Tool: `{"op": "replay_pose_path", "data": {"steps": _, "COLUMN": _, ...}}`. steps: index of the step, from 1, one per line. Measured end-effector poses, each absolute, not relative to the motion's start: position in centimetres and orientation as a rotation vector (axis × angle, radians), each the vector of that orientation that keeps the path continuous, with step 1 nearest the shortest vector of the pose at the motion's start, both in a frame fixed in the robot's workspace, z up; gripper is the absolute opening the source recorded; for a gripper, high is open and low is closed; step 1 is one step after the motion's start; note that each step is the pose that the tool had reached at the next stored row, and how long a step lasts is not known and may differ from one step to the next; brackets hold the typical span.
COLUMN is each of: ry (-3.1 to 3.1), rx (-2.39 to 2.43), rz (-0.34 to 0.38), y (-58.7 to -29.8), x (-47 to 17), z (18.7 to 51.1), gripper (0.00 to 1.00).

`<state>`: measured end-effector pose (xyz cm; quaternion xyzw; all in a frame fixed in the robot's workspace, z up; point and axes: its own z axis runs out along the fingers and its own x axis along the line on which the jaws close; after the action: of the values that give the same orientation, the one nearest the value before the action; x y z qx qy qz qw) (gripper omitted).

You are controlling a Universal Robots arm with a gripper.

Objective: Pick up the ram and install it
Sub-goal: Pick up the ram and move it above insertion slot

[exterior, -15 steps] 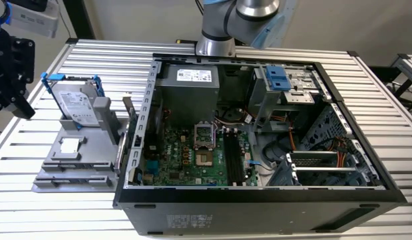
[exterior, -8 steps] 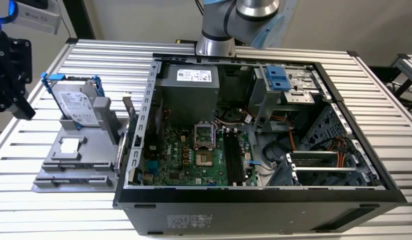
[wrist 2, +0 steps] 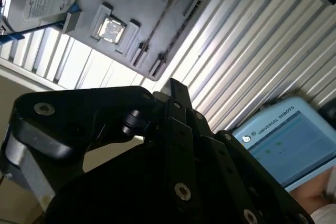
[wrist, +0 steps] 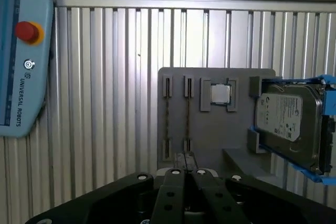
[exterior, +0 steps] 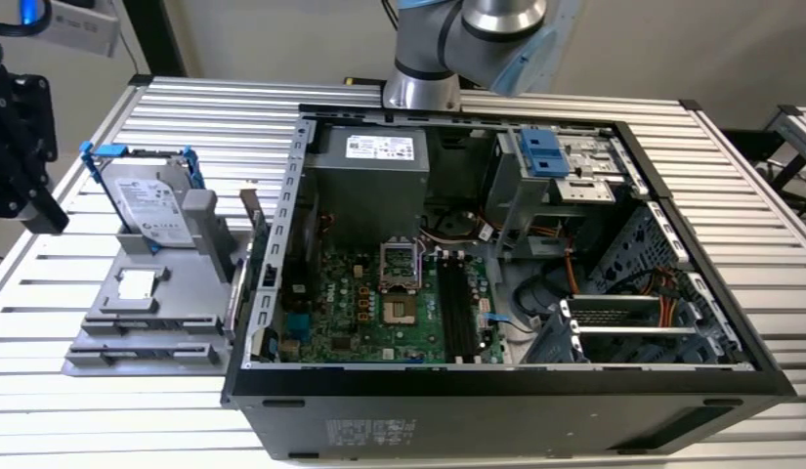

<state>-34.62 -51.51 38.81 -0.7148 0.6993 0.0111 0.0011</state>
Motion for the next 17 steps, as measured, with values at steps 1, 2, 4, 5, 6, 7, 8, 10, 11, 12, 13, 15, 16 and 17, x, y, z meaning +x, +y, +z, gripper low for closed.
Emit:
{"op": "replay_pose_path", "data": {"steps": 1, "ry": 2.175, "rx": -2.264, "rz": 0.035, "y": -51.51, "x": -34.62, "z": 38.81, "gripper": 0.00}}
{"op": "replay_pose_path", "data": {"steps": 2, "ry": 2.154, "rx": -2.285, "rz": 0.035, "y": -51.51, "x": -34.62, "z": 38.81, "gripper": 0.00}}
{"op": "replay_pose_path", "data": {"steps": 4, "ry": 2.116, "rx": -2.320, "rz": 0.035, "y": -51.51, "x": -34.62, "z": 38.82, "gripper": 0.00}}
{"op": "replay_pose_path", "data": {"steps": 5, "ry": 2.105, "rx": -2.330, "rz": 0.035, "y": -51.51, "x": -34.62, "z": 38.81, "gripper": 0.00}}
{"op": "replay_pose_path", "data": {"steps": 6, "ry": 2.102, "rx": -2.333, "rz": 0.035, "y": -51.51, "x": -34.62, "z": 38.82, "gripper": 0.00}}
{"op": "replay_pose_path", "data": {"steps": 7, "ry": 2.101, "rx": -2.334, "rz": 0.035, "y": -51.51, "x": -34.62, "z": 38.82, "gripper": 0.00}}
{"op": "replay_pose_path", "data": {"steps": 8, "ry": 2.101, "rx": -2.334, "rz": 0.035, "y": -51.51, "x": -34.62, "z": 38.82, "gripper": 0.00}}
{"op": "replay_pose_path", "data": {"steps": 10, "ry": 2.132, "rx": -2.305, "rz": 0.035, "y": -51.51, "x": -34.62, "z": 38.81, "gripper": 0.00}}
{"op": "replay_pose_path", "data": {"steps": 11, "ry": 2.153, "rx": -2.286, "rz": 0.035, "y": -51.51, "x": -34.61, "z": 38.81, "gripper": 0.00}}
{"op": "replay_pose_path", "data": {"steps": 12, "ry": 2.171, "rx": -2.268, "rz": 0.035, "y": -51.51, "x": -34.61, "z": 38.80, "gripper": 0.00}}
{"op": "replay_pose_path", "data": {"steps": 13, "ry": 2.176, "rx": -2.263, "rz": 0.035, "y": -51.51, "x": -34.61, "z": 38.79, "gripper": 0.00}}
{"op": "replay_pose_path", "data": {"steps": 15, "ry": 2.176, "rx": -2.263, "rz": 0.035, "y": -51.51, "x": -34.62, "z": 38.78, "gripper": 0.00}}
{"op": "replay_pose_path", "data": {"steps": 16, "ry": 2.176, "rx": -2.263, "rz": 0.035, "y": -51.51, "x": -34.62, "z": 38.78, "gripper": 0.00}}
{"op": "replay_pose_path", "data": {"steps": 17, "ry": 2.176, "rx": -2.263, "rz": 0.035, "y": -51.51, "x": -34.62, "z": 38.78, "gripper": 0.00}}
